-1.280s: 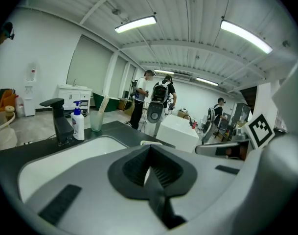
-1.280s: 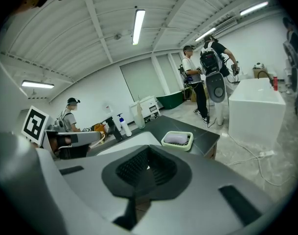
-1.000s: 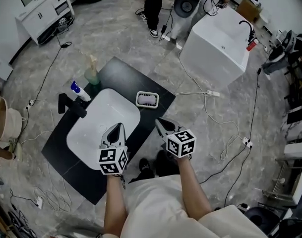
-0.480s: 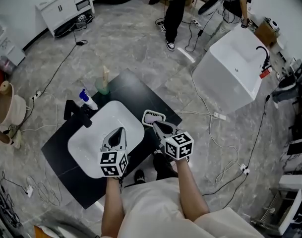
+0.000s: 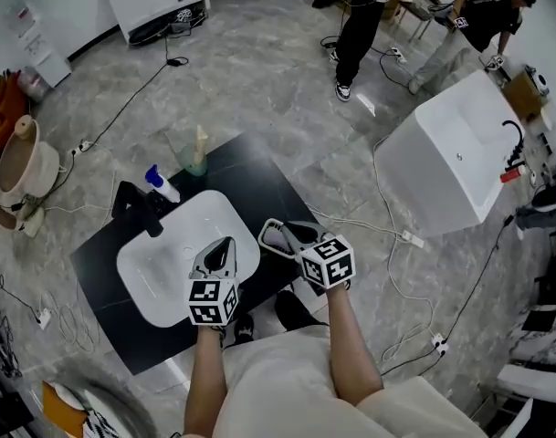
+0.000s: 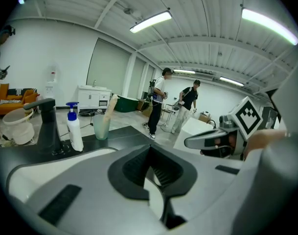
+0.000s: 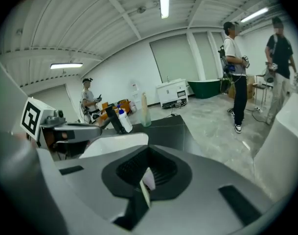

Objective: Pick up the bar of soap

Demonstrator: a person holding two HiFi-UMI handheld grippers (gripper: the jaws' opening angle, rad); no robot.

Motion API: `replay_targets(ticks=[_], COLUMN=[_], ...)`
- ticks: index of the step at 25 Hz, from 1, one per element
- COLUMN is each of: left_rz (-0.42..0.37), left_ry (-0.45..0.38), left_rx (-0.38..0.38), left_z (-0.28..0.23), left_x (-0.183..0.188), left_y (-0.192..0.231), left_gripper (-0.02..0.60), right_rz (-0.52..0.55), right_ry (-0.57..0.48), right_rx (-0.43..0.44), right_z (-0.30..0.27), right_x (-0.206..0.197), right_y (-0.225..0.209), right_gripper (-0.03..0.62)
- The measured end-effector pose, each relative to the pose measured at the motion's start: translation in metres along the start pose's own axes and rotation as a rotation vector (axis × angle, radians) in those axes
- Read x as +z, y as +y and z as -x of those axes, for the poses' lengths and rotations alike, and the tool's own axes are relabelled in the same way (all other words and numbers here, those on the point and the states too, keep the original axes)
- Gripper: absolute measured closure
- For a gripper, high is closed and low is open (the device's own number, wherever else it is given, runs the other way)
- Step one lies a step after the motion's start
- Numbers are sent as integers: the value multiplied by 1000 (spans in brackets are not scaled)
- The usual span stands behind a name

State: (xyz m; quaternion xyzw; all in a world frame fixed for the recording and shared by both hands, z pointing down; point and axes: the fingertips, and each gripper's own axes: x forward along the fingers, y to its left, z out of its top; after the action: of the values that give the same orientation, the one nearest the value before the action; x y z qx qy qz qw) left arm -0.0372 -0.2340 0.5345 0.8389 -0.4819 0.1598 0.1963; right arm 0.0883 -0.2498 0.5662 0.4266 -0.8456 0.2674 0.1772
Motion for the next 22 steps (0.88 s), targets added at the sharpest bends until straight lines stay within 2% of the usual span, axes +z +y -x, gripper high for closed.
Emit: replay_targets(ticks=[8, 10, 15, 22], left_rz=[51, 70, 115, 187], left_ry=[16, 8, -3, 3], left_rx=[46, 65, 106, 178], left_z=[-19, -22, -22, -18], left_x=[-13, -12, -17, -38], left_y=[-14, -15, -23, -32], left_gripper=[575, 575, 575, 575], right_rz=[214, 246, 325, 424], right_ry=[209, 245, 315, 405], right_rx=[78, 112, 168, 260], right_z=[-19, -22, -23, -32], right_x=[-32, -38, -48, -66], right_y=[-1, 2, 2, 8], right_gripper=[585, 560, 556, 513])
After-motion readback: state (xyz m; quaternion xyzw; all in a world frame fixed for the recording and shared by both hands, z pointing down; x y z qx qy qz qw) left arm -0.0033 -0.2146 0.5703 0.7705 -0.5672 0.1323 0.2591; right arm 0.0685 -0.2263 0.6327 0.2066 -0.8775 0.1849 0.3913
